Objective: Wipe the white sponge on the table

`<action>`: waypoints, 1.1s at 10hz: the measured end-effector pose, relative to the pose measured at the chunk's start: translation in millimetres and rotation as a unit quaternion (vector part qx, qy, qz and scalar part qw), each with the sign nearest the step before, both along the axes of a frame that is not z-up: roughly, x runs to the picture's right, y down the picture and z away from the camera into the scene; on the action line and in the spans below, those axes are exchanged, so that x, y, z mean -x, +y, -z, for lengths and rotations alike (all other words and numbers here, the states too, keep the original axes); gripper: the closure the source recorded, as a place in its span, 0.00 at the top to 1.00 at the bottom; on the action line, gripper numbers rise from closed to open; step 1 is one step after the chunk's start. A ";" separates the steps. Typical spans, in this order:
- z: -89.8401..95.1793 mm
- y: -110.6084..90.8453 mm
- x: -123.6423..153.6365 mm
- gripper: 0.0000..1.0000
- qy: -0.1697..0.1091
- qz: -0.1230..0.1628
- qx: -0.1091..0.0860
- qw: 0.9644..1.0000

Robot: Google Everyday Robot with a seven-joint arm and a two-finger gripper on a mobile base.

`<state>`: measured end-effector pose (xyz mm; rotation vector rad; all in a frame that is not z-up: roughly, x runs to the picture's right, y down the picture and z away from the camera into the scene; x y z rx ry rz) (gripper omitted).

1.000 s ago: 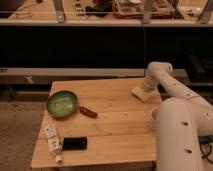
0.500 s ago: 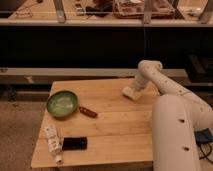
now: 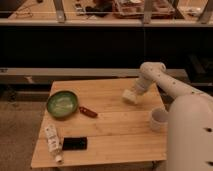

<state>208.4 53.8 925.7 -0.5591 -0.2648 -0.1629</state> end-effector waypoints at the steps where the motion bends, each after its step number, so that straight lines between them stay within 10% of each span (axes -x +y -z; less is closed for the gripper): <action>1: 6.2 13.4 -9.4 0.50 0.004 0.006 0.007 1.000; 6: 9.2 31.8 -64.6 0.50 0.064 -0.007 0.019 0.998; 11: -34.0 7.4 -97.2 0.50 0.132 -0.070 0.020 0.989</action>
